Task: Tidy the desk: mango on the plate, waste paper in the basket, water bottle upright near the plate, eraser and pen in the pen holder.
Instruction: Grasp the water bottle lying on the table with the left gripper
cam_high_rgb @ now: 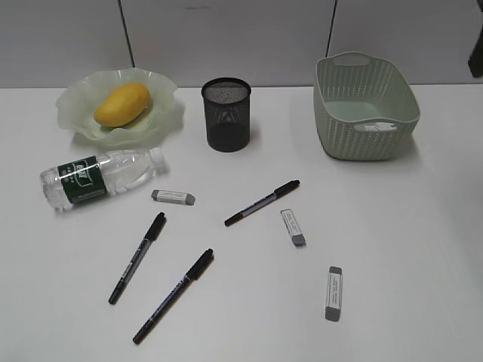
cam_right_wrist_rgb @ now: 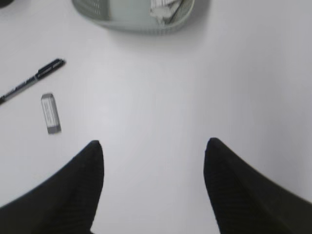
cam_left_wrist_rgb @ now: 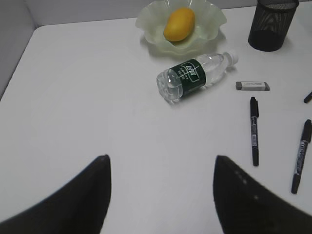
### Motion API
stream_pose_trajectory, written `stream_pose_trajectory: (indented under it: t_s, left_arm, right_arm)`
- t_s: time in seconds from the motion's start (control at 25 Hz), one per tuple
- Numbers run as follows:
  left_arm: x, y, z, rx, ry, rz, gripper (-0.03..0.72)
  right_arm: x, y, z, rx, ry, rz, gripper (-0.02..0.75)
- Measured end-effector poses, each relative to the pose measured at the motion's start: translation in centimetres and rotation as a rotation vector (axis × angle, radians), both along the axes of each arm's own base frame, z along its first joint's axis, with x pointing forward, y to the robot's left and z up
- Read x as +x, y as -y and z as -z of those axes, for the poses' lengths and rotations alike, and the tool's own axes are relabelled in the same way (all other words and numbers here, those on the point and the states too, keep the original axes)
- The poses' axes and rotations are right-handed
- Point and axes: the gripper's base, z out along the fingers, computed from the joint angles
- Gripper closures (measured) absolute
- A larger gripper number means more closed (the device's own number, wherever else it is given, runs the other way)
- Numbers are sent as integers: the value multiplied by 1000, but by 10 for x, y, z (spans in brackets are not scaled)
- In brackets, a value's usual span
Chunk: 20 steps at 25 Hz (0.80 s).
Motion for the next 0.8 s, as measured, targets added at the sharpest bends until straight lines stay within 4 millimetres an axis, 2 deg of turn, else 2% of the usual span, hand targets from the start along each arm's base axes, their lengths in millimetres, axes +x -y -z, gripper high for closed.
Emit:
stream_pose_trajectory:
  t_s: [0.28,0.52,0.72,0.8]
  left_arm:
    - [0,0,0,5,0,-4,190]
    - [0,0,0,5,0,-4,190]
    - [0,0,0,5,0,-4,190]
    - [0,0,0,5,0,-4,190]
  right_arm:
    - [-91,11,22,3,-83,0,227]
    - [-163,20,41,2,-79,-5,227]
    - [-222,28,44,4,78,-41,227]
    - [-238,30,47,5,159,-54,227]
